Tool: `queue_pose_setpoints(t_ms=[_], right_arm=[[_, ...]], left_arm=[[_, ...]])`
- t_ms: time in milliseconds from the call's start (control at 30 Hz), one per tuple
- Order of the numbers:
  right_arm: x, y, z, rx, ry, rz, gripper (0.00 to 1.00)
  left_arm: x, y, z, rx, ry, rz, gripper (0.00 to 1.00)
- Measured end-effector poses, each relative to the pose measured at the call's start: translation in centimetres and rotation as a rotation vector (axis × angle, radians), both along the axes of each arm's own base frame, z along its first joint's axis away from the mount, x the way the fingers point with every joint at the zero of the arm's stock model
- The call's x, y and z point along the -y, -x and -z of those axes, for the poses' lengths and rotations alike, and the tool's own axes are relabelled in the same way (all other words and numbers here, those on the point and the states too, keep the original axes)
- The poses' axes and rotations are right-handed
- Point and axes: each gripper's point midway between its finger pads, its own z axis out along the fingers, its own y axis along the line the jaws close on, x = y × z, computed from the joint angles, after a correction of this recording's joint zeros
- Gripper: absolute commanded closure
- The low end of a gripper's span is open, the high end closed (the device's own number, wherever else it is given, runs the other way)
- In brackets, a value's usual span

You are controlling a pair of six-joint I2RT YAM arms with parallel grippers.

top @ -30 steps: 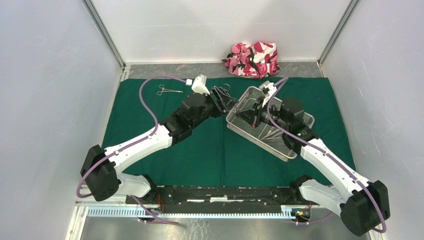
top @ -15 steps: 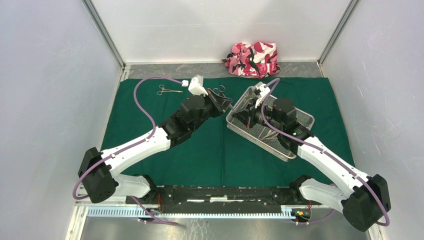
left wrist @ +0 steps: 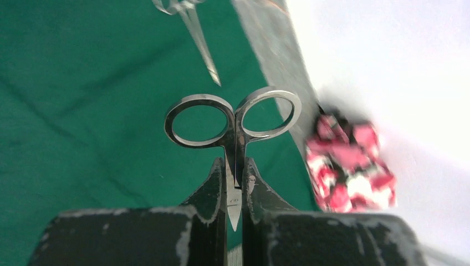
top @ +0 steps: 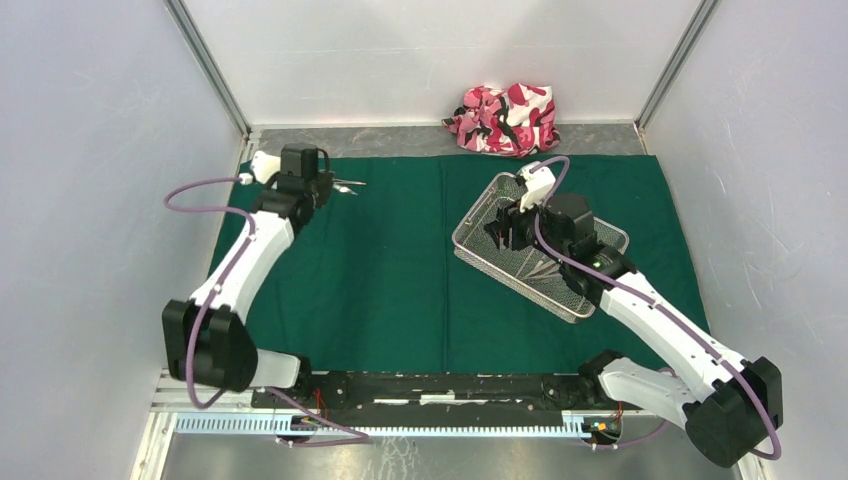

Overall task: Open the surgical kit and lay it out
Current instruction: Place the medical item in the surgical kit.

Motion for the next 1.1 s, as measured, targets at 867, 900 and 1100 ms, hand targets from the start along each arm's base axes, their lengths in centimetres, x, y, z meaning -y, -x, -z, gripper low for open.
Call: queue_pose_setpoints(t_ms=[867, 900, 1100], right_arm=[[6.1, -1.1, 2.4, -0.008, 0.082, 0.143, 0.37], [6.1, -1.1, 2.5, -0.009, 0.081, 0.143, 0.37], [6.6, -1.0, 2.4, -0.005, 0.071, 0.146, 0.37]], left_arm=[[-5.4, -9.1, 18.4, -0.487, 0.266, -0.481, 0.95], [-5.4, -9.0, 18.8, -0.499, 0.268, -0.490, 0.95], [-5.5, -8.5, 19.8, -0.536, 0.285, -0.511, 0.90]])
